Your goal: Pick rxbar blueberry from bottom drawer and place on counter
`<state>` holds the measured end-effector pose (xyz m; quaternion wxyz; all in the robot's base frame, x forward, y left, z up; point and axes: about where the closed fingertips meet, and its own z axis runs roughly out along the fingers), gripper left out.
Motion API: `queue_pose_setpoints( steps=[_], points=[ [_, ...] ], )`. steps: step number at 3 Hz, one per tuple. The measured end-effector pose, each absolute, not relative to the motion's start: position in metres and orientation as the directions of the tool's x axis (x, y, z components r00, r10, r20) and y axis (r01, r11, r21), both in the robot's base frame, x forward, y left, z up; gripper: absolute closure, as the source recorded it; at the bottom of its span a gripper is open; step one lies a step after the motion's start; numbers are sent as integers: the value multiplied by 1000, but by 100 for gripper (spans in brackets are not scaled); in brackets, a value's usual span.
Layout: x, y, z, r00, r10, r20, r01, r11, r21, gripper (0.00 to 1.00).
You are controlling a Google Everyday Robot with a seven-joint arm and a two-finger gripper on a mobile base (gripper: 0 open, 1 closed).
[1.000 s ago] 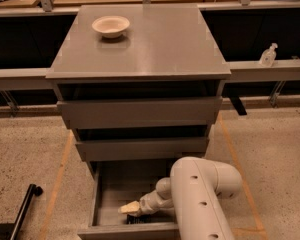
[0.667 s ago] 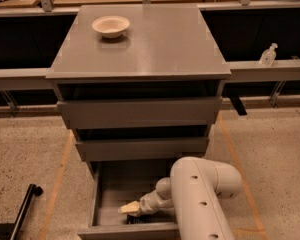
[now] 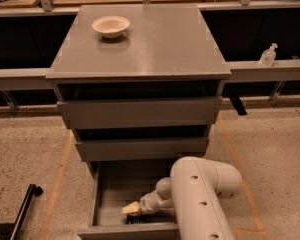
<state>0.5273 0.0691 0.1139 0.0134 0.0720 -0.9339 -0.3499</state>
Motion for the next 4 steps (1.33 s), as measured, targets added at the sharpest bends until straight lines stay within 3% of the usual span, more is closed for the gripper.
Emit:
queue_pose_setpoints(
  steps=[2, 3, 4],
  points=[
    [520, 79, 141, -980, -173, -95, -195, 763, 616, 60],
    [539, 114, 212, -944, -220, -247, -324, 770, 551, 38],
    [536, 121, 259, -913, -231, -335, -374, 800, 469, 15]
  ],
)
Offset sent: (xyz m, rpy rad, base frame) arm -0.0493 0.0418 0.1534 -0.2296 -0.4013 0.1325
